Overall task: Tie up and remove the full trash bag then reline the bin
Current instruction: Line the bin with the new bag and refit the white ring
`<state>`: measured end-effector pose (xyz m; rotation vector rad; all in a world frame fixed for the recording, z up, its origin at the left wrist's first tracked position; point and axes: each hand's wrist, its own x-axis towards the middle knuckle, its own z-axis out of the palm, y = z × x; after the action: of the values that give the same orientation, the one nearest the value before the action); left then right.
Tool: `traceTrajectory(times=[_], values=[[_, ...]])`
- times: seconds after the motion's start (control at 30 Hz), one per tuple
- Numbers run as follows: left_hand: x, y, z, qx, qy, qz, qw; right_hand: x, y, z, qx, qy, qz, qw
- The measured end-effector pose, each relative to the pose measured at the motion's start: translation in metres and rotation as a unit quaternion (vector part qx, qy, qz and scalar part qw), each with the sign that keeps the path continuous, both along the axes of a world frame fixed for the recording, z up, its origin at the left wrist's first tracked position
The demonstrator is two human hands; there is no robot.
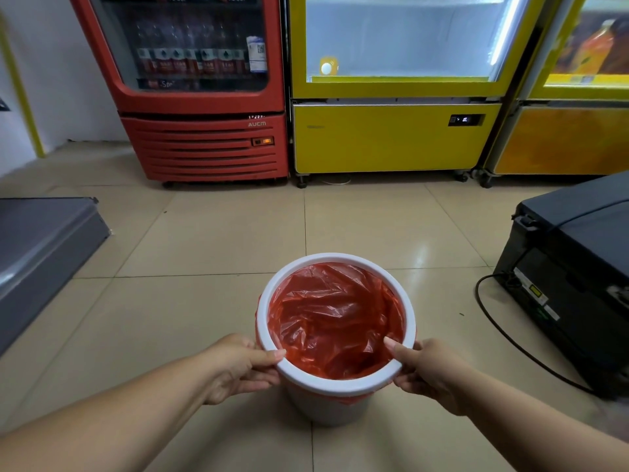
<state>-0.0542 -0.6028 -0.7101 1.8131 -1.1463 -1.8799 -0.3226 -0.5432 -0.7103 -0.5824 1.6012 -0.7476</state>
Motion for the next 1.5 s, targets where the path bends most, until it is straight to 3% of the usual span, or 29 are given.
traceTrajectory(times=[0.2, 0.5, 0.63, 0.7, 0.77, 0.83, 0.9, 1.0, 1.1, 1.23, 1.5], values=[[-0.001, 0.002, 0.002, 0.012, 0.018, -0.007, 1.000, 0.010, 0.010, -0.003, 0.012, -0.068, -0.016, 0.997], [-0.006, 0.007, -0.008, -0.012, 0.031, 0.022, 0.999, 0.017, 0.010, -0.018, -0.071, -0.036, -0.045, 0.996], [-0.004, 0.008, -0.002, -0.021, -0.002, 0.001, 1.000, 0.015, 0.011, -0.005, -0.039, -0.021, 0.008, 0.999], [0.000, 0.005, 0.007, -0.006, -0.046, -0.036, 0.998, 0.008, 0.010, 0.005, -0.001, 0.050, 0.040, 0.998], [0.006, -0.002, 0.014, 0.000, -0.114, -0.075, 0.991, -0.008, -0.002, 0.009, -0.008, 0.214, 0.049, 0.976], [0.010, -0.017, 0.018, -0.045, -0.188, -0.070, 0.979, -0.029, -0.024, 0.009, -0.065, 0.367, 0.043, 0.927], [0.013, -0.039, 0.014, -0.121, -0.228, -0.024, 0.966, -0.041, -0.047, 0.009, -0.087, 0.407, 0.061, 0.907], [0.008, -0.064, 0.005, -0.177, -0.190, 0.002, 0.966, -0.046, -0.073, 0.008, -0.061, 0.336, 0.083, 0.936], [-0.002, -0.073, -0.004, -0.171, -0.102, 0.031, 0.979, -0.046, -0.088, 0.005, -0.052, 0.250, 0.068, 0.965], [-0.004, -0.079, -0.010, -0.160, -0.065, 0.076, 0.982, -0.046, -0.093, 0.000, -0.058, 0.200, 0.049, 0.977], [0.001, -0.089, -0.010, -0.133, -0.069, 0.069, 0.986, -0.052, -0.100, -0.005, -0.043, 0.195, 0.064, 0.978]])
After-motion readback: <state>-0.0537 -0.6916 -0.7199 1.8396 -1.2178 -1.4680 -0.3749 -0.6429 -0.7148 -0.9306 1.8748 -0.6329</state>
